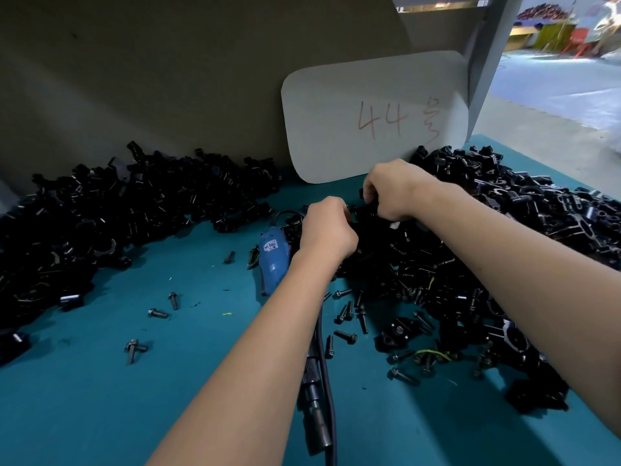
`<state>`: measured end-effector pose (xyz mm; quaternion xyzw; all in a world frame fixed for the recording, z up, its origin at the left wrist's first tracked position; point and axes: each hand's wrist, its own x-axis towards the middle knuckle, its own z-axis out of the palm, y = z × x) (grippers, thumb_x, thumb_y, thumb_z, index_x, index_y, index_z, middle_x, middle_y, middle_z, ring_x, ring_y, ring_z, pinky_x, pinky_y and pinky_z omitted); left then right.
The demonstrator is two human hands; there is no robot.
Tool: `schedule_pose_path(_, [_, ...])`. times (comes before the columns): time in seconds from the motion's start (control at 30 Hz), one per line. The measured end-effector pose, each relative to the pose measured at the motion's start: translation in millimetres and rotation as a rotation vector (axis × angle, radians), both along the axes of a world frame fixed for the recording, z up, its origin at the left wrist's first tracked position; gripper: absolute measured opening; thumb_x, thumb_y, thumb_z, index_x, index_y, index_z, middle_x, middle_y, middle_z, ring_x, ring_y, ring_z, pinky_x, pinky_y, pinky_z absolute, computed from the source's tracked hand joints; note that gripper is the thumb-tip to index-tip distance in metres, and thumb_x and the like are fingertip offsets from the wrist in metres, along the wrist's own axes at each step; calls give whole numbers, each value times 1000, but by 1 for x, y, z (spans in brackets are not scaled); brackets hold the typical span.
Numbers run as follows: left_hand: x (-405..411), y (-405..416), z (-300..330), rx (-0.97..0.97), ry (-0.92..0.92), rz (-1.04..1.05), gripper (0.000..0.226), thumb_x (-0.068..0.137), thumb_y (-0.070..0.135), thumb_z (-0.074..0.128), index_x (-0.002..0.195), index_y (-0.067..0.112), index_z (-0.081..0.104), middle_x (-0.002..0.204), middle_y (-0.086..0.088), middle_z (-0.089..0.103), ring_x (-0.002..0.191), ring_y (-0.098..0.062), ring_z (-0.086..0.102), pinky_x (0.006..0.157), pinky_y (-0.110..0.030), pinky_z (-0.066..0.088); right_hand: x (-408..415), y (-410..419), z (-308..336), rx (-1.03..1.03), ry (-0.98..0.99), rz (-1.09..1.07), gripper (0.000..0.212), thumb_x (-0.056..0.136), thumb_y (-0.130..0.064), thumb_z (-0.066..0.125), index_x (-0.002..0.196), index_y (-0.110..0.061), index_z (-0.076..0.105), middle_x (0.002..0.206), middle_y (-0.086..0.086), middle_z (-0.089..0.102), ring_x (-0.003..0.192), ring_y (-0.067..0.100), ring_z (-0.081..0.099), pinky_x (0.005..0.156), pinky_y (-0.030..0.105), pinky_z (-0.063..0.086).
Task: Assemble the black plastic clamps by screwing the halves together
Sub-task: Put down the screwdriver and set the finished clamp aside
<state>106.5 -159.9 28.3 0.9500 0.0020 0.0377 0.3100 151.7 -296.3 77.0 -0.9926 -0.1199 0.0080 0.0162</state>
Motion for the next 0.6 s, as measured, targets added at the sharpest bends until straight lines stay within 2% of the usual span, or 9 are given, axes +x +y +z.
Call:
schedule_pose_path(0.13, [-1,-5,-2,45,-53,18,22,83,1,68,102,12,69,104,-12,67,96,-35,66,77,-37,54,14,14,-8,-118,116,100,54,86,-3,60,134,-26,65,125,7,70,117,31,64,93,33,53])
schedule_pose_path(0.23, [0,-2,-3,-46,-59,65,22,86,1,60,103,13,67,105,-10,66,97,-33,65,78,-36,53,22,20,-20,-141,193,150,54,88,-2,58,136,-27,62,128,7,68,119,30,63,94,33,51])
schedule_pose_path(0.3, [2,2,-2,-141,-83,125,21,95,10,60,112,18,66,110,-3,65,100,-26,62,77,-33,46,27,19,-22,-110,160,134,49,88,-3,59,131,-26,65,124,7,69,116,30,63,91,31,50])
schedule_pose_path(0.37, [2,9,2,-209,-115,167,24,101,16,55,120,23,67,112,3,64,103,-23,62,78,-31,43,31,16,-23,-85,137,107,37,88,-5,63,115,-29,69,112,2,71,104,27,63,84,29,48])
schedule_pose_path(0.43, [2,16,6,-307,-130,200,24,103,16,50,111,24,71,110,3,69,99,-27,66,82,-36,52,33,11,-23,-74,143,108,27,86,-12,74,104,-31,67,95,-5,66,96,24,60,84,30,50])
schedule_pose_path(0.5, [1,21,9,-432,-104,255,26,103,15,46,100,24,70,100,3,68,94,-29,69,85,-42,58,34,8,-23,-82,143,149,26,84,-18,82,106,-26,70,92,-6,61,92,21,57,84,29,49])
schedule_pose_path(0.6, [1,26,8,-600,-76,294,28,104,16,43,100,23,70,93,9,64,89,-25,71,88,-43,60,32,5,-21,11,128,178,17,86,-15,80,96,-23,69,85,-8,61,89,19,58,78,25,42])
